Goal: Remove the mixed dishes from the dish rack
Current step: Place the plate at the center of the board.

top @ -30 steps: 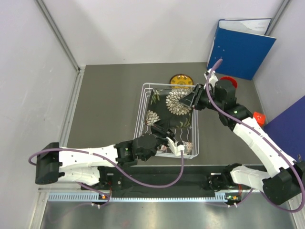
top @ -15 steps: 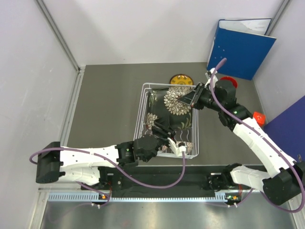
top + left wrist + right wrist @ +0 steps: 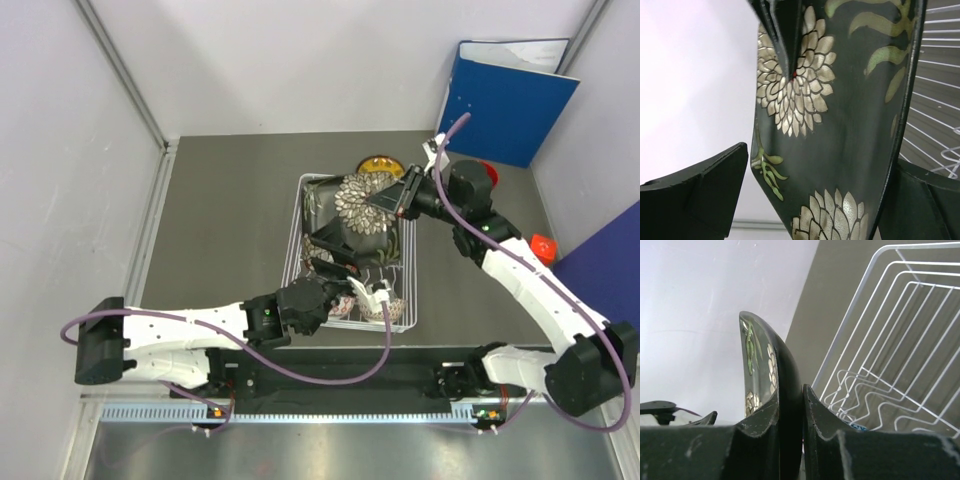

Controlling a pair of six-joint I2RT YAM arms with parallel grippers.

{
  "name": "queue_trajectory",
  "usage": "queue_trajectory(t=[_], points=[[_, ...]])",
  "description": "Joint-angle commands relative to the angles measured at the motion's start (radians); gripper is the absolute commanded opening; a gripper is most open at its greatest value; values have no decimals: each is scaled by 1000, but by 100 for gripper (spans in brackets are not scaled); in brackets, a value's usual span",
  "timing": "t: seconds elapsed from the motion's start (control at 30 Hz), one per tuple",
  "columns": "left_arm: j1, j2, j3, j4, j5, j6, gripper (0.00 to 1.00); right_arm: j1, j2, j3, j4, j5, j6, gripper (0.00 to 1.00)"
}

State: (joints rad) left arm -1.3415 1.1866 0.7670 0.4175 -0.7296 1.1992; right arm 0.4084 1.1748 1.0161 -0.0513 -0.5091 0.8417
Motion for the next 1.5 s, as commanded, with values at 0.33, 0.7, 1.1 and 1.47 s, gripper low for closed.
queue_trajectory(t=[0.33,0.7,1.1,1.47], points=[[159,-94,176,71,-281,-361,99,-155,374,503,447,-147,347,0],[352,-170,192,-256,-261,-917,99,-129,988,1186,67,-138,202,0],[380,-163,95,-226,-280,-1041,99,-112,1312,1418,218,-105,283,0],[393,-125,86,-281,-243,-1118,99,-99,1413,1437,151,-49,238,0]])
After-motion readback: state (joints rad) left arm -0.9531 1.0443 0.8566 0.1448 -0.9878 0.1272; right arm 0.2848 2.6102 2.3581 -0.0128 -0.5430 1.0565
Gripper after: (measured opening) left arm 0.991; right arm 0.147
